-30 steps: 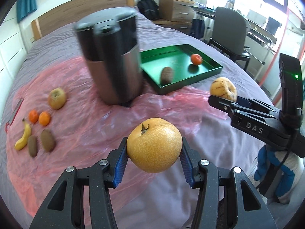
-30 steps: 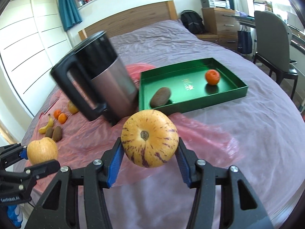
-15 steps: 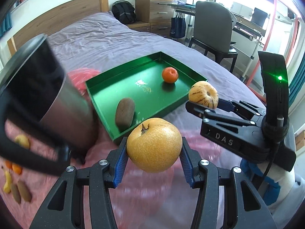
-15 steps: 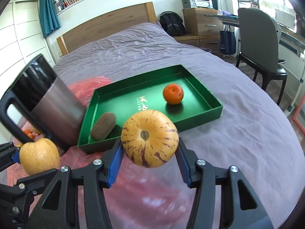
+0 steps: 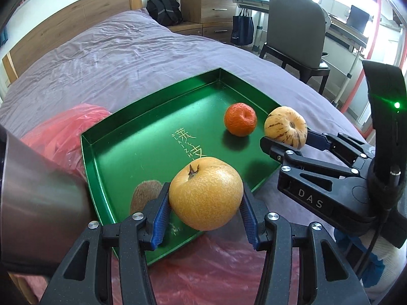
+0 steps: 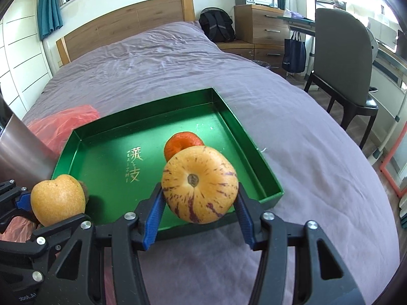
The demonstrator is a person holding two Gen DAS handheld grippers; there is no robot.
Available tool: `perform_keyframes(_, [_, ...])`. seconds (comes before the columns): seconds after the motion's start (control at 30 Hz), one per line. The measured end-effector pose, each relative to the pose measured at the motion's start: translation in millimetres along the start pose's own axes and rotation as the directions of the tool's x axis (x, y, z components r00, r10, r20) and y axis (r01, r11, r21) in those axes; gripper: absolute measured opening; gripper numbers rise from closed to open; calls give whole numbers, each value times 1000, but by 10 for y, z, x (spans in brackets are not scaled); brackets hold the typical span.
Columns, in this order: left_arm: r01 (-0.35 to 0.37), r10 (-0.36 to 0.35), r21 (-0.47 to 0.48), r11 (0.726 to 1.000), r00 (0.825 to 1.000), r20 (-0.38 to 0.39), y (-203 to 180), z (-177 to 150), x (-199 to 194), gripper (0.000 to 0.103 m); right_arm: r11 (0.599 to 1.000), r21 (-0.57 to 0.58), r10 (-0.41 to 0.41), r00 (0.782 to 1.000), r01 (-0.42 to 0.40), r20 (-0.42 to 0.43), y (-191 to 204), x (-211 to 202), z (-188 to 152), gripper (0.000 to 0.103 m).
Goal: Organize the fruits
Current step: 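Lower the pear into the tray while the right tool releases the melon there, then withdraw both open tools from the tray back toward the remaining fruits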
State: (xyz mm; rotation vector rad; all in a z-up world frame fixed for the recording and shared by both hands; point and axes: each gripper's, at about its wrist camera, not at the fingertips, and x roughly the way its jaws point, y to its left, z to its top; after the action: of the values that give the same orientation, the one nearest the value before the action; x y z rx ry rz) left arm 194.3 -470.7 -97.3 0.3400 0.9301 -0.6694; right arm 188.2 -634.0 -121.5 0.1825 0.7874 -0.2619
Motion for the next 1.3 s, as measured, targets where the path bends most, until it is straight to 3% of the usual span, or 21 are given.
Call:
perform_keyframes(0.37, [7, -7, -4, 1000, 998, -55, 44, -84, 317, 46, 999, -28, -17, 999, 16, -33, 15, 320, 19, 56])
perform_keyframes(0.7, [11, -12, -22, 1000, 998, -64, 82, -98, 311, 46, 998, -50, -39, 998, 37, -44, 60, 354, 15, 58])
perform_keyframes(0.8, [8, -9, -17, 1000, 998, -59, 94, -100, 271, 47, 998, -42, -44, 998, 43, -36, 59, 319, 16, 64])
perform_keyframes(0.87, [3, -3, -13, 1000, 999, -47, 102, -92, 214, 49, 998, -34, -45, 998, 44, -32, 63, 277, 19, 74])
perform_keyframes(1.3, [1, -1, 24, 1000, 1000, 23, 45, -312, -573, 61, 999, 24, -44, 999, 44, 13, 171, -427, -44, 85])
